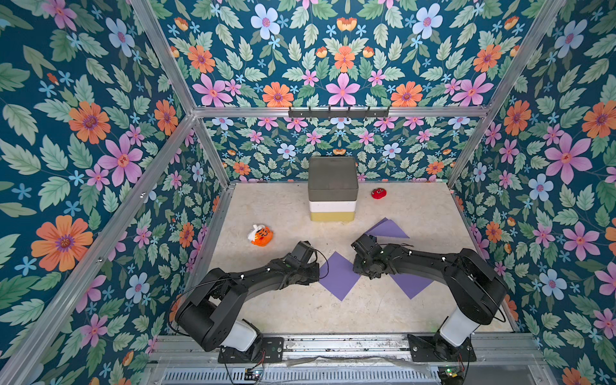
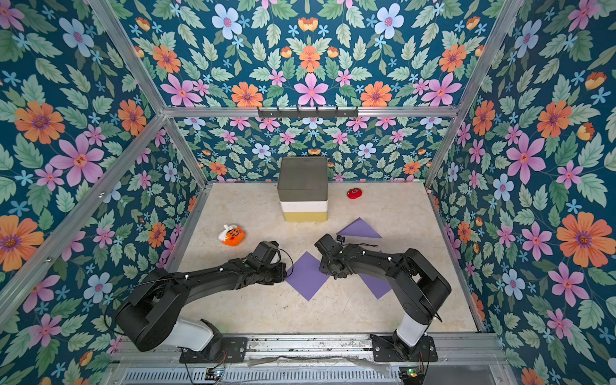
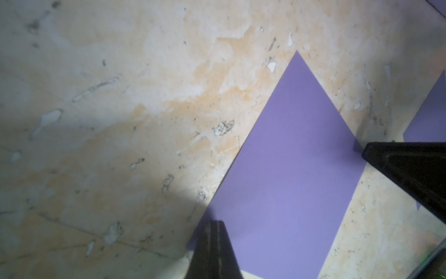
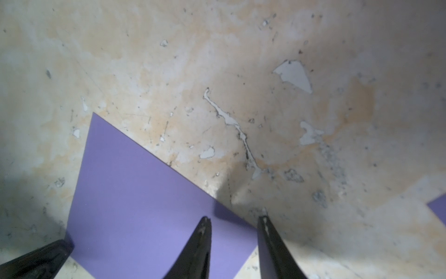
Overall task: Fold the square paper diagonally
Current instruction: Fold the paper at the center of the board.
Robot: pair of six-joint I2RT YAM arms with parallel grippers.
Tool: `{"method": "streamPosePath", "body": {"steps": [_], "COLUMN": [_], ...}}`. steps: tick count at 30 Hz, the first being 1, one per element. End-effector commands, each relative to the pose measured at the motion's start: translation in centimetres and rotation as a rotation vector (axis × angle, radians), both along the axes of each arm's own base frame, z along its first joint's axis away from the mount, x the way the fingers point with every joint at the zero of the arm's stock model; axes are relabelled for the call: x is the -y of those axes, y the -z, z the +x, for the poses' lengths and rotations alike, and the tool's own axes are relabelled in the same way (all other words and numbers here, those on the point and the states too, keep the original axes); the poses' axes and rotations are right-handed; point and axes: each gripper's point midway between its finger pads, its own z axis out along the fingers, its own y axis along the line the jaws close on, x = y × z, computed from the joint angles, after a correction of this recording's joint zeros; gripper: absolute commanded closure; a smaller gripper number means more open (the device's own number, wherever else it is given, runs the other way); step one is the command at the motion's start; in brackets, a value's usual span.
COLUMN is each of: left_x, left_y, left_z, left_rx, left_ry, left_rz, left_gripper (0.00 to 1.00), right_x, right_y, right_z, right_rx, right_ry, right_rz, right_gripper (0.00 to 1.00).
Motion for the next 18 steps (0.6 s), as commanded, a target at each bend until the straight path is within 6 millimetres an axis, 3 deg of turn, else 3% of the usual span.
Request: {"method": "streamPosePath", "body": {"steps": [1,18], "left_x": [-1.30,-1.43], "left_y": [0.97,1.06], "left_z": [-0.82,-0.95], "left_rx": [-0.031,-0.033], "left_ry": [-0.006,-0.010], "left_rz": [0.063,0.063], "left_gripper": [0.97,0.97], "right_x": [1.00,0.81], "right_y": [0.76,0.17], "right_z": [-0.79,-0.84], "right_rx": [-0.036,-0.038], "right_ry": [0.000,-0.007], "right_rz": [-0.049,-0.040], "right_gripper": [0.63,0.65]}}
